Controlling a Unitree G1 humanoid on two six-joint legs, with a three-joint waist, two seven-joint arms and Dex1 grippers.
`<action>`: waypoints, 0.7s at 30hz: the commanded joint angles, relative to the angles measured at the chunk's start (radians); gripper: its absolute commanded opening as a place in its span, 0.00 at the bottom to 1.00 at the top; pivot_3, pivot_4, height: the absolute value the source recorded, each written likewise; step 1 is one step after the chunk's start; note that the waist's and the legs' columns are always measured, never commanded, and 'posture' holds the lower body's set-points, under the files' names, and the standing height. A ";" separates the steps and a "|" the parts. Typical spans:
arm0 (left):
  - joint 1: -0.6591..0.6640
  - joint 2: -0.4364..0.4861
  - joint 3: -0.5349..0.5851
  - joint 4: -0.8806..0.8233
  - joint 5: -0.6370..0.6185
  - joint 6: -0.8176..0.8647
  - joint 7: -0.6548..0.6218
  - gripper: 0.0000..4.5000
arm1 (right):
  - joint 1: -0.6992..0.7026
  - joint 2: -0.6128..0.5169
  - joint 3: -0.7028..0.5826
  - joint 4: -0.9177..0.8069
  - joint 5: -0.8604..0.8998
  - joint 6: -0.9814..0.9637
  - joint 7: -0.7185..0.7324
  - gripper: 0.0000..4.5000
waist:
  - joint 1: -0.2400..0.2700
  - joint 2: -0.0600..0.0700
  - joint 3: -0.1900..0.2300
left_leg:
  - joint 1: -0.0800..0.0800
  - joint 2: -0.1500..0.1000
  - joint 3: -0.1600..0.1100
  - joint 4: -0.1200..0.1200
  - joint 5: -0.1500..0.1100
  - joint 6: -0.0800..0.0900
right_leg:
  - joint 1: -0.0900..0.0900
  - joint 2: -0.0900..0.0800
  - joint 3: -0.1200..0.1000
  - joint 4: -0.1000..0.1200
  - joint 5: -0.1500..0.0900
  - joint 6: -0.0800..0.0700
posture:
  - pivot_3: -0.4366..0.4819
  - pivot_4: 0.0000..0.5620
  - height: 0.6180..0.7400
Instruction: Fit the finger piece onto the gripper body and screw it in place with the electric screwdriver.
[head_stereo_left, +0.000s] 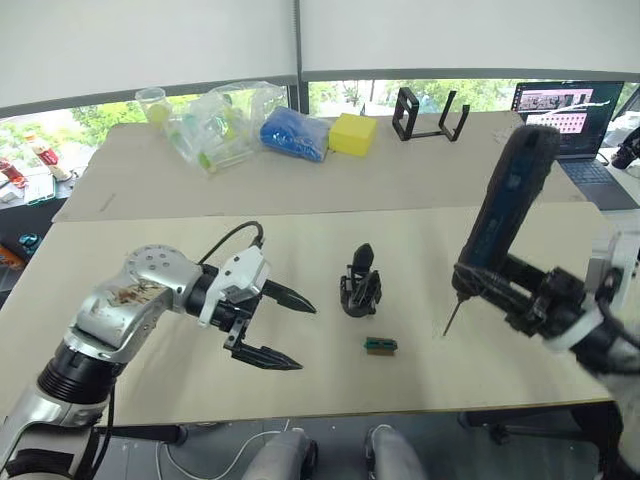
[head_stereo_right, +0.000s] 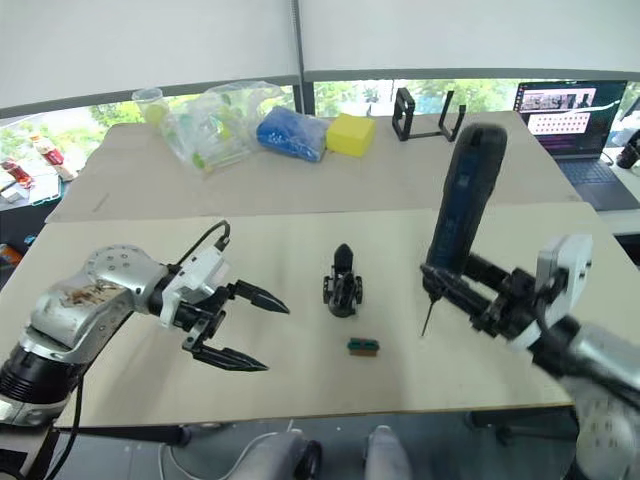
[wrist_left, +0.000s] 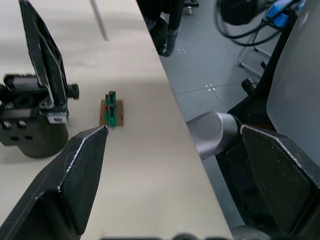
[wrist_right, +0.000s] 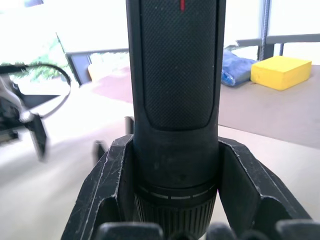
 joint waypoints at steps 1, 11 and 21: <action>0.010 -0.043 -0.007 0.019 0.031 -0.055 0.029 1.00 | 0.042 0.051 0.109 -0.128 0.018 -0.139 -0.051 0.42 | -0.007 0.000 0.000 | 0.000 0.000 0.001 0.001 0.000 0.000 | 0.000 0.000 0.000 0.000 0.000 0.000 | 0.48 0.27 1.00; 0.076 -0.103 -0.022 0.070 0.086 -0.117 0.068 1.00 | 0.067 0.063 0.390 -0.011 -0.204 -0.445 -0.090 0.42 | -0.013 -0.001 0.000 | 0.004 0.001 0.002 -0.001 0.000 0.000 | 0.000 0.005 0.000 0.001 0.000 0.000 | 0.48 0.27 1.00; 0.075 -0.151 -0.014 0.079 0.098 -0.117 0.124 1.00 | 0.090 0.020 0.435 0.111 -0.255 -0.613 -0.069 0.42 | -0.012 -0.001 0.000 | 0.004 0.001 0.002 -0.001 0.000 0.000 | 0.000 0.005 0.000 0.001 0.000 0.000 | 0.48 0.27 1.00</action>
